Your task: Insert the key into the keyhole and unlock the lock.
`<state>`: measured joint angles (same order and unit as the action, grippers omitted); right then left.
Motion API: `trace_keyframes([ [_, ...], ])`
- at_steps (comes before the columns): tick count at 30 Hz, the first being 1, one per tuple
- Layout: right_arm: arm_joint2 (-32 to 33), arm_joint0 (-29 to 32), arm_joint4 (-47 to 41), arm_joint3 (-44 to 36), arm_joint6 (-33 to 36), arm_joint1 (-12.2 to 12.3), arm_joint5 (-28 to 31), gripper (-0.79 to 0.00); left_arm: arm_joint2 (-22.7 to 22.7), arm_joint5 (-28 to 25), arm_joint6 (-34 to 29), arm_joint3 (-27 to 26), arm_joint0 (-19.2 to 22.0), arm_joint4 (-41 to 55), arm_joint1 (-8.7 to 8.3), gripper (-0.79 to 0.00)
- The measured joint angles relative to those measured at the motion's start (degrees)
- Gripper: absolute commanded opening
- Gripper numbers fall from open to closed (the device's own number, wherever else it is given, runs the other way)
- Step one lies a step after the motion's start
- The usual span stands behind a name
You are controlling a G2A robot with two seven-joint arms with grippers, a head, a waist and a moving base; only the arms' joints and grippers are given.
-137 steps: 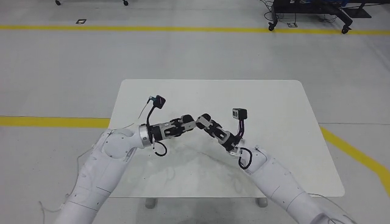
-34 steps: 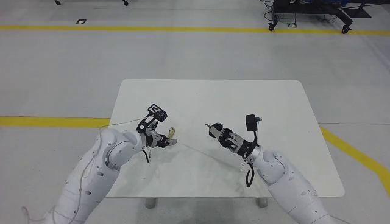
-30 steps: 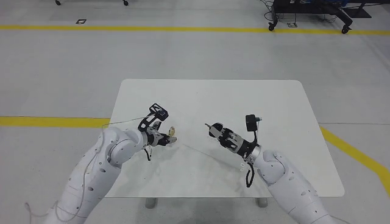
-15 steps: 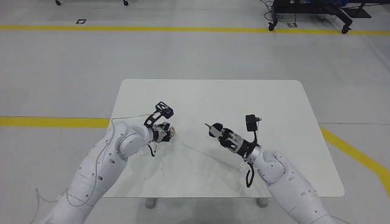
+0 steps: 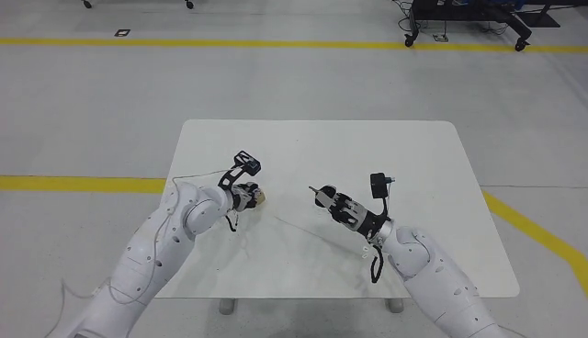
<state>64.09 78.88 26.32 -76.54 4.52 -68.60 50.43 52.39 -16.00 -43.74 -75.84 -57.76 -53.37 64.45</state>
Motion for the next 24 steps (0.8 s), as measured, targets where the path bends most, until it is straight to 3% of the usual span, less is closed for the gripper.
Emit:
trace_keyframes([
  [4,0.0,0.0,0.0,0.0,0.0,0.0,0.0,-0.785,0.4,0.4,3.1,0.9,0.0,2.4,0.46,-0.785],
  [9,0.0,0.0,0.0,0.0,0.0,0.0,0.0,-0.785,2.6,-2.9,4.6,2.0,-0.4,13.3,0.63,-0.785],
  [18,0.0,0.0,0.0,0.0,0.0,0.0,0.0,-0.785,3.5,-1.4,4.9,3.1,-0.6,14.9,0.85,-0.785],
  [24,0.0,0.0,0.0,0.0,0.0,0.0,0.0,-0.785,5.5,-0.7,-9.1,17.3,6.6,43.4,2.8,-0.785],
])
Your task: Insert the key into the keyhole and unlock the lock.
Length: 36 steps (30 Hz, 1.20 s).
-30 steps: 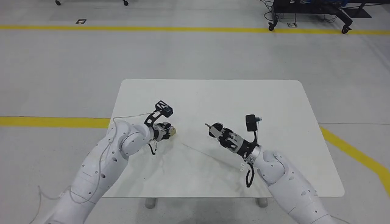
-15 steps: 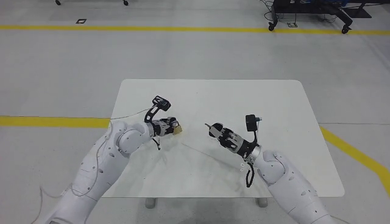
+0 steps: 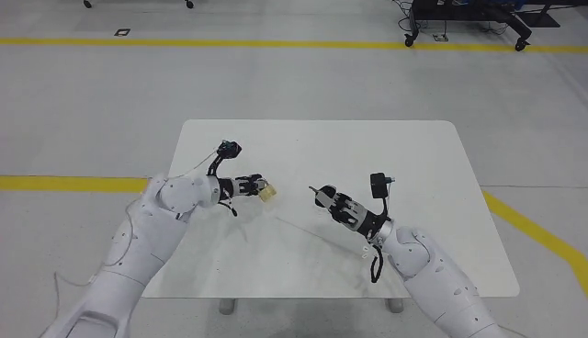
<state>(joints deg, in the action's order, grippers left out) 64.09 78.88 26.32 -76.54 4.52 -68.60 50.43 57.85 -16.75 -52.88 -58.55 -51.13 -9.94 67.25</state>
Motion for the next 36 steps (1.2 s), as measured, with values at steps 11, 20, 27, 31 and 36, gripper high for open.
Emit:
trace_keyframes([
  [11,0.0,0.0,0.0,0.0,0.0,0.0,0.0,-0.785,-5.3,2.0,-20.1,25.2,12.9,29.2,6.24,-0.785],
  [20,0.0,0.0,0.0,0.0,0.0,0.0,0.0,-0.785,-5.4,1.9,-20.2,26.0,13.1,29.7,6.41,-0.785],
  [27,-0.3,0.6,-1.4,-0.2,-0.1,-0.1,-0.6,-0.785,-3.3,3.8,-20.2,24.1,10.1,37.0,6.79,-0.785],
  [31,0.9,2.2,-8.5,-0.5,-0.2,0.0,-2.4,-0.785,-2.9,6.4,-22.8,24.0,9.7,44.6,7.92,-0.785],
  [36,4.7,5.4,-10.3,-3.2,-0.4,0.8,-6.0,-0.785,-5.4,9.6,-23.5,24.9,11.8,46.9,10.16,-0.785],
])
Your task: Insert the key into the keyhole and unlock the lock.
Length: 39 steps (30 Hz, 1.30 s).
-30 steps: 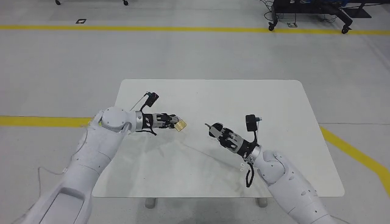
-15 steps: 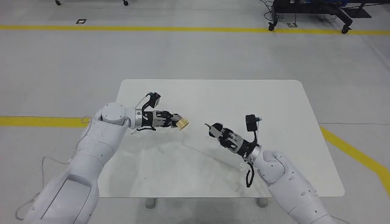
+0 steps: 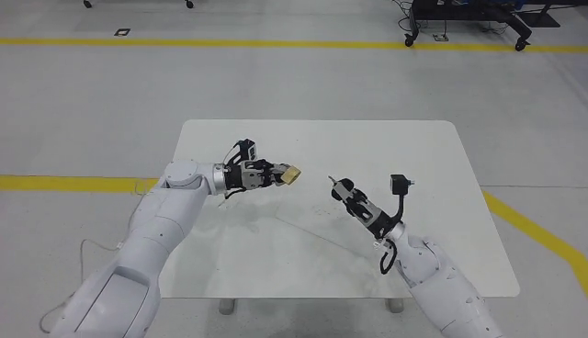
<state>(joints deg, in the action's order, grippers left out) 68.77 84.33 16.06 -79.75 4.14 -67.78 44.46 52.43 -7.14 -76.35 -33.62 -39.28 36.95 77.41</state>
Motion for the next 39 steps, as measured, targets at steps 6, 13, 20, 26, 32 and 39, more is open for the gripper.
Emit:
trace_keyframes([
  [6,2.0,2.5,-0.9,-2.8,1.6,0.5,-1.4,-0.785,-2.2,2.1,-1.3,2.1,2.4,1.9,2.14,-0.785],
  [13,2.0,2.5,-0.9,-2.8,1.5,0.5,-1.4,-0.785,-2.2,2.1,-1.3,2.0,2.3,1.9,2.1,-0.785],
  [20,1.1,2.8,-3.4,-3.3,3.7,0.5,-2.6,-0.785,-2.2,2.1,-1.3,2.0,2.3,1.9,2.1,-0.785],
  [26,3.5,3.4,-23.3,-10.4,25.3,2.2,-13.3,-0.785,-2.2,2.1,-1.3,2.0,2.3,1.9,2.1,-0.785],
  [32,8.2,7.8,-28.1,-22.3,34.5,3.5,-24.4,-0.785,-2.3,2.1,-1.0,1.7,2.1,1.6,2.08,-0.785],
  [39,6.8,5.1,-30.5,-21.3,25.4,2.6,-25.0,-0.785,-2.1,4.4,-2.0,-3.7,-0.3,-1.5,1.1,-0.785],
])
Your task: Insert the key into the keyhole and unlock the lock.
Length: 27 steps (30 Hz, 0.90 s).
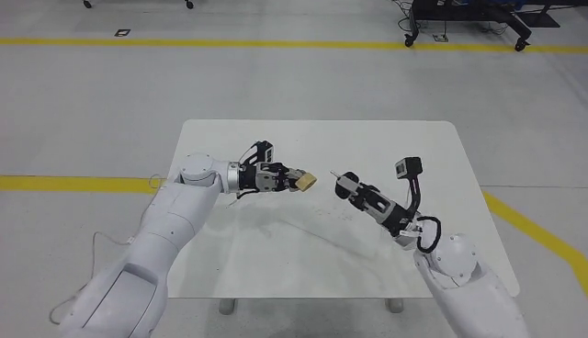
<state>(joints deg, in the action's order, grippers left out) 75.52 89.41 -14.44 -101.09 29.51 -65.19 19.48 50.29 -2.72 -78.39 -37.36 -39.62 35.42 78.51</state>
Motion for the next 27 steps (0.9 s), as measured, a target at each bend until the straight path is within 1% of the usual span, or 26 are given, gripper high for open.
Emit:
trace_keyframes([
  [1,-1.8,-1.9,0.2,2.3,-1.8,-0.5,0.4,-0.785,0.0,0.9,-0.6,-0.8,-0.4,0.0,-0.09,-0.785],
  [4,-6.8,-7.1,-1.2,8.9,-4.6,-1.8,2.0,-0.785,0.3,2.7,-1.4,-2.3,-1.2,0.9,-0.16,-0.785],
  [7,-9.9,-11.0,-3.1,14.9,-6.3,-2.8,4.8,-0.785,0.5,3.3,-1.7,-3.1,-1.7,1.3,-0.24,-0.785],
  [11,-11.9,-13.2,-4.8,19.3,-6.2,-3.6,7.6,-0.785,1.1,3.7,-1.8,-3.6,-2.1,1.6,-0.44,-0.785],
  [15,-12.9,-13.4,-5.6,20.0,-4.0,-3.9,8.5,-0.785,1.6,4.3,-1.2,-3.8,-2.3,2.0,-0.55,-0.785],
  [22,-12.1,-11.7,-5.5,17.5,0.4,-3.6,9.9,-0.785,2.1,5.3,1.3,-3.6,-2.5,1.9,-0.64,-0.785],
  [27,-10.3,-10.0,-4.8,15.5,-0.5,-3.3,10.3,-0.785,2.4,5.7,4.0,-3.6,-2.6,0.9,-0.74,-0.785],
])
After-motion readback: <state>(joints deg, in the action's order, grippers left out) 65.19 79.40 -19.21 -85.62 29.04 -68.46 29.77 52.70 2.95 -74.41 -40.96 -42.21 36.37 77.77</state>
